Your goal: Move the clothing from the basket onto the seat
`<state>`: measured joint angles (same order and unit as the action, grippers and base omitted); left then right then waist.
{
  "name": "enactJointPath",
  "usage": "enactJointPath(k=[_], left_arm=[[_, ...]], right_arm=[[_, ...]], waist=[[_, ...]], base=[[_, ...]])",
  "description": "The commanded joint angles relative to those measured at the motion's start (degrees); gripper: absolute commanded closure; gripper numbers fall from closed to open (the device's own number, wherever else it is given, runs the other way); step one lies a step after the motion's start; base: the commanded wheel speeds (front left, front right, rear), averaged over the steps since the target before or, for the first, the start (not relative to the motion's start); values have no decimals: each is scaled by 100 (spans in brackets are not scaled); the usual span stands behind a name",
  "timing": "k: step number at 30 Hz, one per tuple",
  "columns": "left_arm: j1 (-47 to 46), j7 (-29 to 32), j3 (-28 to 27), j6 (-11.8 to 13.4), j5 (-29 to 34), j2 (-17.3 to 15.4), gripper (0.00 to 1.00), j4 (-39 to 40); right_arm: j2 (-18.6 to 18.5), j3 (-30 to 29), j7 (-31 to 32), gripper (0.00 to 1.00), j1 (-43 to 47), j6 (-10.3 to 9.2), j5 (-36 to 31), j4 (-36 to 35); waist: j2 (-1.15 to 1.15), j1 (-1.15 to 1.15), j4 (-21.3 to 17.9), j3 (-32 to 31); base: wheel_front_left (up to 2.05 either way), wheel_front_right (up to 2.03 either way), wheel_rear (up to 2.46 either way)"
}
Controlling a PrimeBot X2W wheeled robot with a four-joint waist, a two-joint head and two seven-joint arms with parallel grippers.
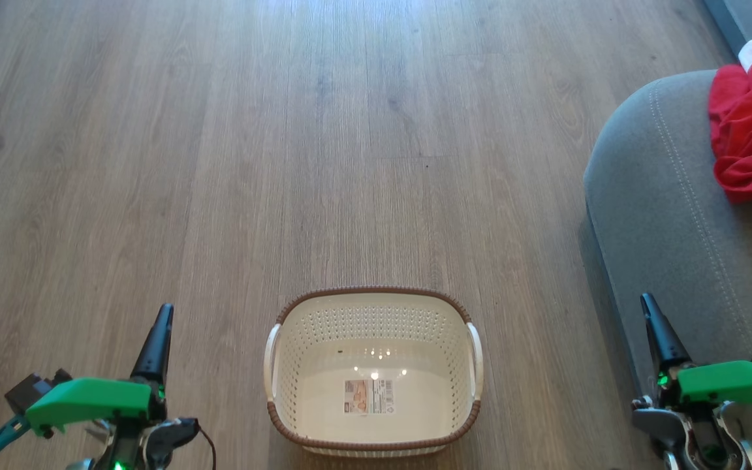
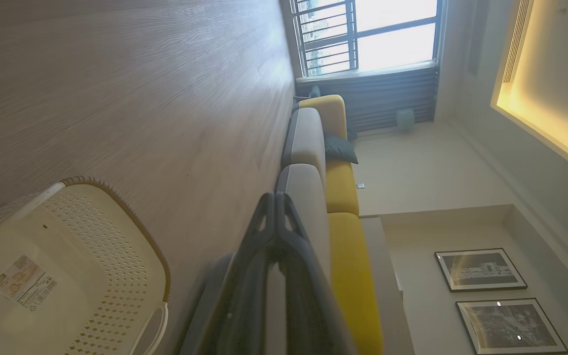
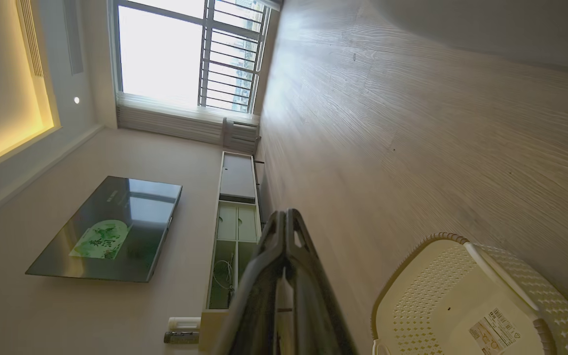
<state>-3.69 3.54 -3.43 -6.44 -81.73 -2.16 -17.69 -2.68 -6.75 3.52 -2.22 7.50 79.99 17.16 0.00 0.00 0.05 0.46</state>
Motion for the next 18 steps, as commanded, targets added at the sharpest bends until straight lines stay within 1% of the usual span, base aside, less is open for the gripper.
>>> enactJointPath(k=[1,13,18], left_arm=[[-249,61,-192,-60,-178,-64,100,231],[-250,258,-291,-97,-908,-71,100,342],[-250,295,-309,-104,-1043,-72,100,363]], right_arm=[[-22,81,63,100,-346,-1,202,-240],[-20,31,261,100,-389,-1,1059,-302],[-20,22,297,100,-396,-1,1217,-313]], waist=[[0,0,0,-3],[0,0,-4,-24],[0,0,-5,-28]], base=[[0,0,0],[0,0,0],[0,0,0]])
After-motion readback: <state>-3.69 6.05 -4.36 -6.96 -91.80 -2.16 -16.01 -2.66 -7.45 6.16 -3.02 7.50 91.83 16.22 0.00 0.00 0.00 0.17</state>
